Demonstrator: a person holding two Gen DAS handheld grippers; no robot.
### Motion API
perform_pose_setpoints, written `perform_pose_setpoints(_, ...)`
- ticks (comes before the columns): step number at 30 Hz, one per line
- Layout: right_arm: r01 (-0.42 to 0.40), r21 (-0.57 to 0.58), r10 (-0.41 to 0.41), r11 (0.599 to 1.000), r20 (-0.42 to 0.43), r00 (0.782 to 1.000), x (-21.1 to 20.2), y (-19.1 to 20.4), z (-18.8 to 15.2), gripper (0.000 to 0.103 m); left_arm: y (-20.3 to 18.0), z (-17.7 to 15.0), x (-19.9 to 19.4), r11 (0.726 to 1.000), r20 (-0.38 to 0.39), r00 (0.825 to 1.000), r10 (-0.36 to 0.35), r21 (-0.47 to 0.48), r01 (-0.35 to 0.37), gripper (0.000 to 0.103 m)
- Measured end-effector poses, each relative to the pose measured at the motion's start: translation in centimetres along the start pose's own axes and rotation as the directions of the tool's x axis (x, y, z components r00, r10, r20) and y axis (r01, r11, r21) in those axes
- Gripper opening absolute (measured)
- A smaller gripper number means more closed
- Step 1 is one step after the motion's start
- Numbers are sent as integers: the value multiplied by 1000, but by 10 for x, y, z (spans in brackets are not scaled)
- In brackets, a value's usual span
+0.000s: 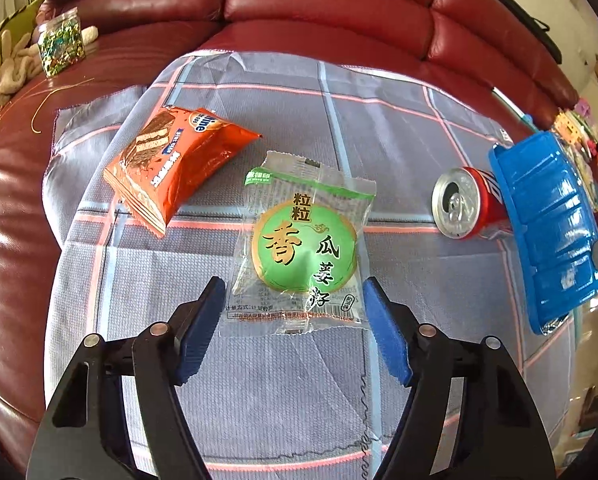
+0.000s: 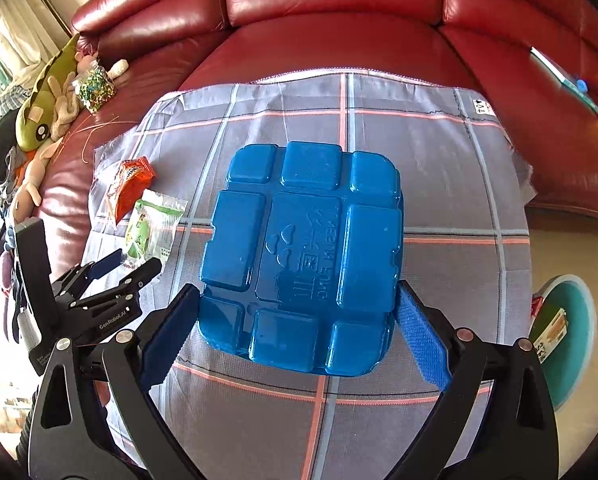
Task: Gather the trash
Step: 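Grasp the blue plastic tray edge with the right tool, then grasp the green-labelled seed snack bag with the left tool while the right tool lifts the tray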
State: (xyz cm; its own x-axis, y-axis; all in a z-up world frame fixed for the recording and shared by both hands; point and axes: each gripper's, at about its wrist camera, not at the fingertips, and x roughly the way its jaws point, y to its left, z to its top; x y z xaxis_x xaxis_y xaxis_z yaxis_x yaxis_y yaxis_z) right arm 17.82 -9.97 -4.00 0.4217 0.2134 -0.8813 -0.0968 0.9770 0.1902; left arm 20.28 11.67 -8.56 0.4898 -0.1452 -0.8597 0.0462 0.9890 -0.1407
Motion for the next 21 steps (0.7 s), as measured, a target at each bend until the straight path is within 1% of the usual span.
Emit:
perform_pose_setpoints(6,-2,13,1,1000,38,999,-23,-17,-10,92,-26,-17,-28,999,20,1000,-9,34,8,71)
perform_pose_setpoints(10,1,49,-4,999,61,998,-40,-42,-21,92,-46,-25,-47,998,37,999,-26,60,24,71)
perform_pose_setpoints(14,5,84,-12,996,80,997,-56,-71,-33,92,-67,-34,-69,995,60,996,-60,85,55,71)
perform_pose_setpoints(18,15,125,-27,992,95,995,-69,-102,-46,92,-100,-40,-87,985,75,992,-99,146,88,72)
perform_pose_setpoints(21,26,162,-44,986,106,993,-77,-128,-56,92,-132,-42,-91,972,69,989,-134,204,118,72)
